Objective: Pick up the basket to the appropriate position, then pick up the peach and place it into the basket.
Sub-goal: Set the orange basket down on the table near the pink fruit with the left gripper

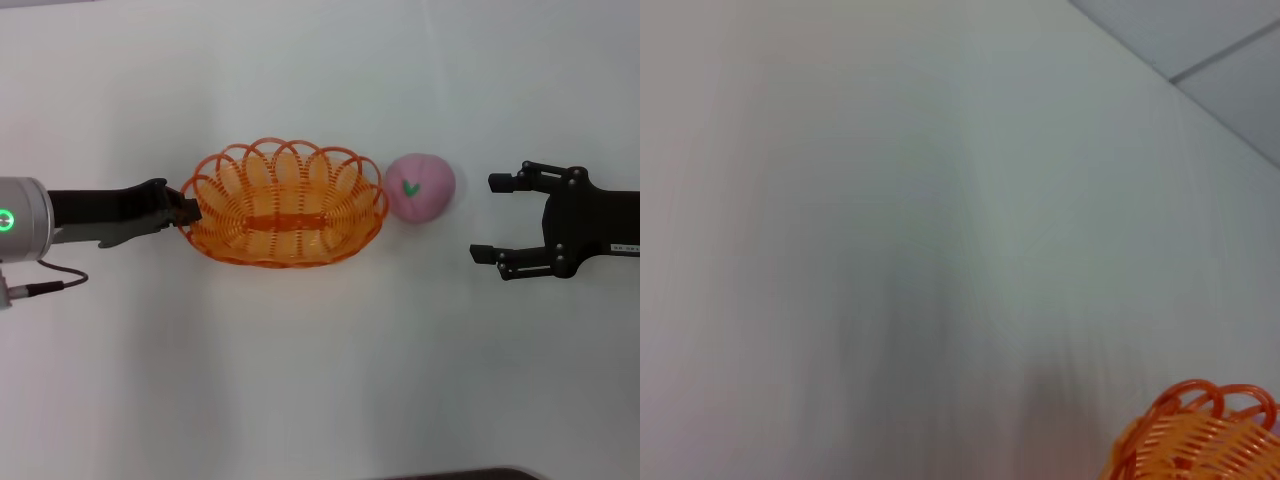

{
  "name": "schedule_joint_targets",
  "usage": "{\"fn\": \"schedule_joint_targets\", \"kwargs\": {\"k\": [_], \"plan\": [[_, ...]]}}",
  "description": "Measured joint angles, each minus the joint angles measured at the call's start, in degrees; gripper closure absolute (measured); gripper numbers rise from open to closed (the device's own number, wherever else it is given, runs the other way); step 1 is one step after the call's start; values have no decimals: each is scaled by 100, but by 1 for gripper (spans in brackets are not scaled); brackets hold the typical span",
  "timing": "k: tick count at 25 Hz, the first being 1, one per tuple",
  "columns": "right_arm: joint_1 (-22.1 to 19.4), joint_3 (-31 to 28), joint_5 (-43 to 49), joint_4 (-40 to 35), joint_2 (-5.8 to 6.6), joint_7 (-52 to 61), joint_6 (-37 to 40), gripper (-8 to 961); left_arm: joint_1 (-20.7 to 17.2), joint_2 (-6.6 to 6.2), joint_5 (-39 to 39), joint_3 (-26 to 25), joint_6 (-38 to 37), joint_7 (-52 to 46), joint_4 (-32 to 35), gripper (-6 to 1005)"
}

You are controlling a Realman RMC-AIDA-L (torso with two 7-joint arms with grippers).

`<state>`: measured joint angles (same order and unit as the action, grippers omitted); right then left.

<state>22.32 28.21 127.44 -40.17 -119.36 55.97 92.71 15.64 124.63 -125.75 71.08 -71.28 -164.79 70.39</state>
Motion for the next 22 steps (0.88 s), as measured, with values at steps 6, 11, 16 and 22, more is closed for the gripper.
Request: {"fn": "schedule_joint_targets", "kwargs": {"k": [6, 11, 16, 22], "plan": [[3, 0, 0, 0, 0, 14, 0, 14, -51, 0, 25, 35, 62, 0, -5, 940], [9, 0, 0, 0, 1, 16, 0, 15, -60, 0, 79, 41, 44, 16, 71, 939], [2, 0, 1, 0, 0, 12, -5, 15, -62, 0, 129, 41, 16, 33, 39, 939], [0, 0, 1, 0, 0, 13, -34, 15, -118, 0, 368, -6, 1, 145, 13, 918]]}}
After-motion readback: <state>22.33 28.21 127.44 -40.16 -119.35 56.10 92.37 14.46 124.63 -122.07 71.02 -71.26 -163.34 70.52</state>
